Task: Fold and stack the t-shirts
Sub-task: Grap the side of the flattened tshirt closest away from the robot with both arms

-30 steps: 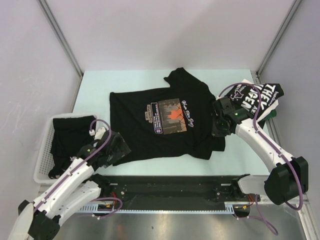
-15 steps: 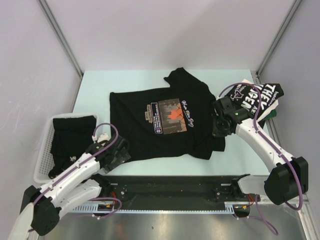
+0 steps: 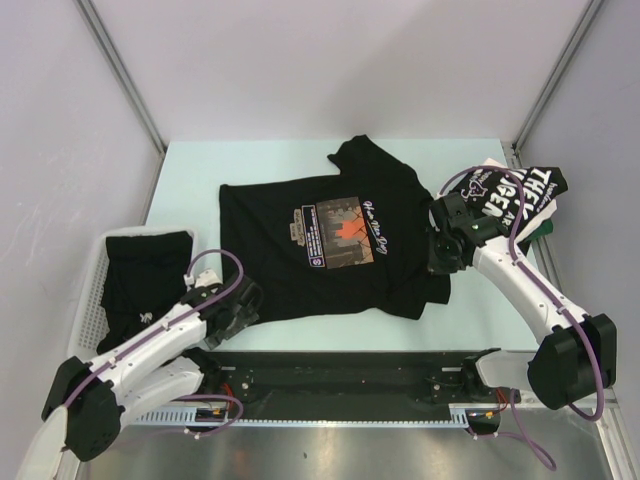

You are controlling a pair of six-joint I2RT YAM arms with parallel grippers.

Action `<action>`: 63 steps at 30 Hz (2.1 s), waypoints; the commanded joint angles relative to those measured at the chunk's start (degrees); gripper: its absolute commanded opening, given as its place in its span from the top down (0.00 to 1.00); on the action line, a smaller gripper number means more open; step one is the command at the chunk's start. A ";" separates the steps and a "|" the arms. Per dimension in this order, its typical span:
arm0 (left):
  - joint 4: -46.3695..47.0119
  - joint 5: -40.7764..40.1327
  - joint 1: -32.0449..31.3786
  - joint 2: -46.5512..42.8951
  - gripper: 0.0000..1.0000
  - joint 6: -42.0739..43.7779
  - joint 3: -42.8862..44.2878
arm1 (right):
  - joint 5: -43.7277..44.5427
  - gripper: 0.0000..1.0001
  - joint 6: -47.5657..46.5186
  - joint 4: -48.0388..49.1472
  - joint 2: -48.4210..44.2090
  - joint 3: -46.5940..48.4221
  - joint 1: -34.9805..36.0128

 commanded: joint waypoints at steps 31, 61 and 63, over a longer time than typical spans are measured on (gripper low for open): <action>2.54 -3.42 -0.51 -3.33 0.47 -2.82 -3.93 | -0.19 1.00 -0.92 -1.08 0.31 2.17 -0.89; 4.03 -6.14 -0.68 -1.84 0.72 -4.05 -5.51 | -0.98 1.00 -1.09 -1.61 0.48 2.17 -1.16; 4.21 -6.05 -0.68 -2.19 0.82 -3.52 -5.69 | -0.98 1.00 -1.09 -1.52 0.57 2.17 -1.16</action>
